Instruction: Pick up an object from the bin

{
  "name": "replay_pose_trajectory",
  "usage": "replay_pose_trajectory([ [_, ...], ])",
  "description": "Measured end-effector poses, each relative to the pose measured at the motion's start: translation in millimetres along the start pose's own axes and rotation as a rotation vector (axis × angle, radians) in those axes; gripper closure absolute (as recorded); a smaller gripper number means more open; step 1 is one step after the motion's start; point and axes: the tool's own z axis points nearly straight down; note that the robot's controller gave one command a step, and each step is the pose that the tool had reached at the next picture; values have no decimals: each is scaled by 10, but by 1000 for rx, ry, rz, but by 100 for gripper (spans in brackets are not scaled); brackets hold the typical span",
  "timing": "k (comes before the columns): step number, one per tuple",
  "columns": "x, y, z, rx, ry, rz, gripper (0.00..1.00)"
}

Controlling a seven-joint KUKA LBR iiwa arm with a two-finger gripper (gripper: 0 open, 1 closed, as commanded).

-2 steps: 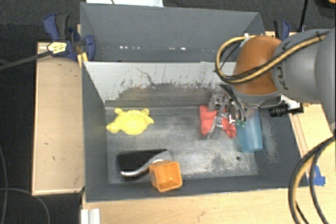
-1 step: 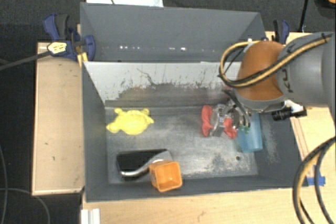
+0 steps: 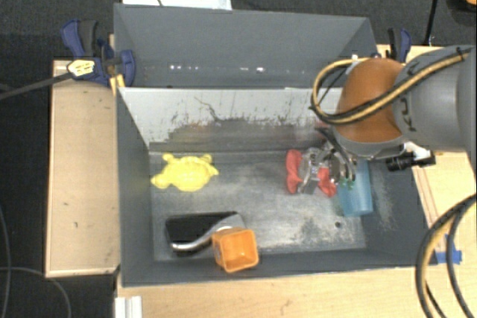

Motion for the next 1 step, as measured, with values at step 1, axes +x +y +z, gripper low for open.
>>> replay_pose_trajectory([
  [1, 10, -1, -36, 0, 2, 0, 100],
])
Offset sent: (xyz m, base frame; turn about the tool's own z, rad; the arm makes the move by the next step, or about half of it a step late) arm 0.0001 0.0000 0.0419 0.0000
